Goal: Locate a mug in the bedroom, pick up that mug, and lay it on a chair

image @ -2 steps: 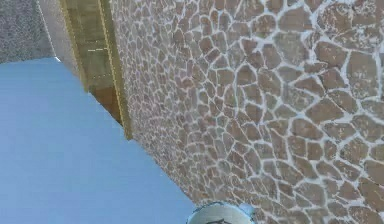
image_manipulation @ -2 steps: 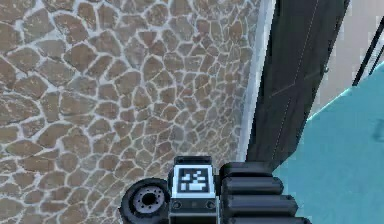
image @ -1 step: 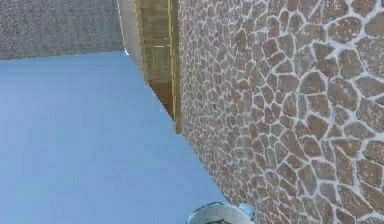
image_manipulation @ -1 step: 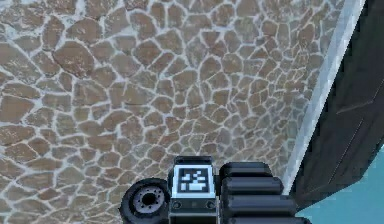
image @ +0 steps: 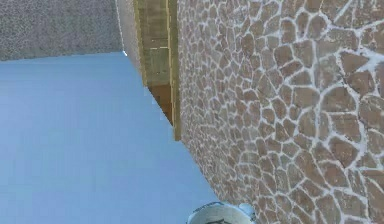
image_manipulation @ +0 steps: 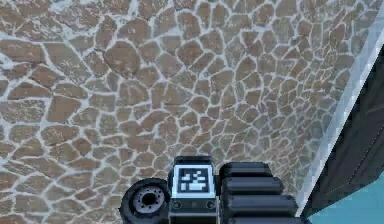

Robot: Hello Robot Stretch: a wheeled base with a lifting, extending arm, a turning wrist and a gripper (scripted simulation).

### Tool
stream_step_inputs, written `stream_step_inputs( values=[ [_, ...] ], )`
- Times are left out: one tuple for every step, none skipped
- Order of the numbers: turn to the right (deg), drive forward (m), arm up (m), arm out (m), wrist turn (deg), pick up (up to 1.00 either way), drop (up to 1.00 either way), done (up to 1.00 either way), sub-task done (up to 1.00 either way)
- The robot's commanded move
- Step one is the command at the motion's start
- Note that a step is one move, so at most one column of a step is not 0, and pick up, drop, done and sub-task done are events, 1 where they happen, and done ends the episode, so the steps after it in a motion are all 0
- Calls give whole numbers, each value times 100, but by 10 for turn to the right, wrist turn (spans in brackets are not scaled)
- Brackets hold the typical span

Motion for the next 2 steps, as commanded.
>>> stream_step_inputs(
  values=[
    [-390, 0, 0, 0, 0, 0, 0, 0, 0],
    [0, 50, 0, 0, 0, 0, 0, 0, 0]
  ],
)
